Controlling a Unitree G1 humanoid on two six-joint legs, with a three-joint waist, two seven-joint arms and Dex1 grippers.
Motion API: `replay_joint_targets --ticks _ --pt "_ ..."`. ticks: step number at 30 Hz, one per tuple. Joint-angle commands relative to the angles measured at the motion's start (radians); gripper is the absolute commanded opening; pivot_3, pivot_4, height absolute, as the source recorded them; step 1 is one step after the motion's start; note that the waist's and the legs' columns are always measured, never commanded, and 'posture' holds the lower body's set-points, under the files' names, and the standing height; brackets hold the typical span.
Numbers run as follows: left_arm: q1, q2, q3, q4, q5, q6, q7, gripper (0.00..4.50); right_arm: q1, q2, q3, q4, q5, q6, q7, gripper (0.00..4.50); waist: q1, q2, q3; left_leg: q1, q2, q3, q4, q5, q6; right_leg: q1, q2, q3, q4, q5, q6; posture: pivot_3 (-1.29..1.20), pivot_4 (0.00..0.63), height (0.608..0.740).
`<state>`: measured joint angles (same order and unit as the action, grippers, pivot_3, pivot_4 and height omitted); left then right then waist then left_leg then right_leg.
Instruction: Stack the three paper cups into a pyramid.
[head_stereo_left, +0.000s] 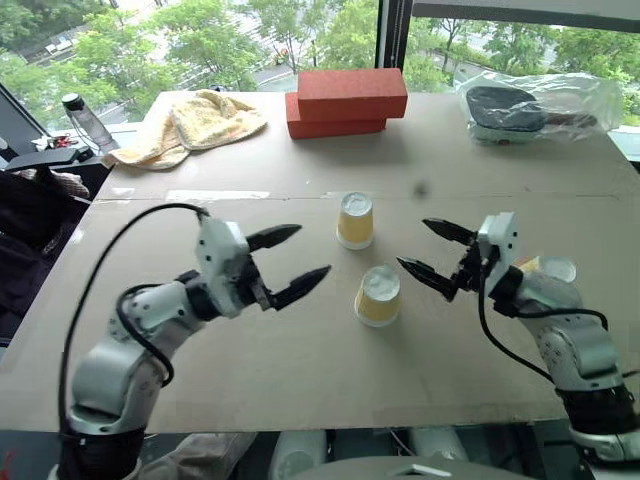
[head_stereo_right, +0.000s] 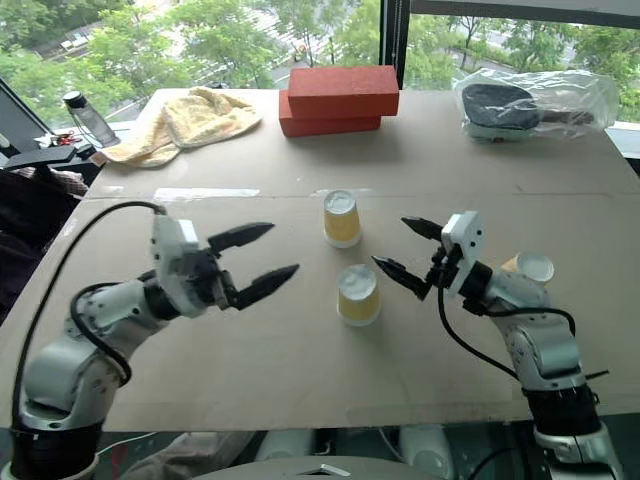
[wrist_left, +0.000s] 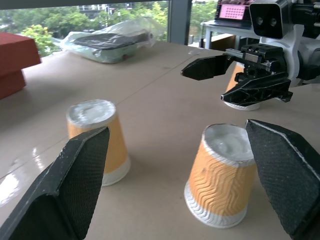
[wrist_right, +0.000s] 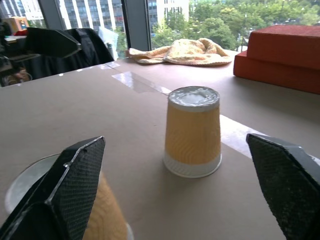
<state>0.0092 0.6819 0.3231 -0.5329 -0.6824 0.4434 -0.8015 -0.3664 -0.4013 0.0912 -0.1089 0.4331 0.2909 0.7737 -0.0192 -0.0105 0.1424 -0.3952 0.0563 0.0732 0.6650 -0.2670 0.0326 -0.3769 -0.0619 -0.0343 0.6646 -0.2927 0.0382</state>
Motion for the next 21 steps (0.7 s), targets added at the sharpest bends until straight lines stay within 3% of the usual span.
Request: replay_joint_targets --ticks 1,8,21 --pt "0.039 0.034 0.101 -0.025 -0.047 0.026 0.006 4.45 -0.161 0.062 0.049 0.164 -0.074 -0.021 -0.01 4.5 0.002 0.0 0.0 0.0 0.0 0.0 0.0 0.0 0.0 0.0 0.0 0.0 0.0 0.0 0.0 0.0 0.15 0.73" --pt "0.093 0.053 0.208 -0.049 -0.073 0.057 0.048 4.45 -0.378 0.166 0.065 0.433 -0.13 -0.083 0.041 4.5 0.01 -0.002 0.002 -0.004 -0.001 -0.001 -0.003 0.002 -0.004 -0.002 -0.002 0.001 -0.003 0.0 0.0 0.0 0.15 0.73" --pt "0.153 0.086 0.208 -0.119 -0.219 0.148 0.017 4.45 -0.447 0.224 0.065 0.607 -0.21 -0.189 0.077 4.5 0.0 -0.002 0.002 -0.003 0.0 0.0 -0.005 0.003 -0.005 -0.002 -0.006 0.002 -0.002 0.0 0.0 0.0 0.15 0.73"
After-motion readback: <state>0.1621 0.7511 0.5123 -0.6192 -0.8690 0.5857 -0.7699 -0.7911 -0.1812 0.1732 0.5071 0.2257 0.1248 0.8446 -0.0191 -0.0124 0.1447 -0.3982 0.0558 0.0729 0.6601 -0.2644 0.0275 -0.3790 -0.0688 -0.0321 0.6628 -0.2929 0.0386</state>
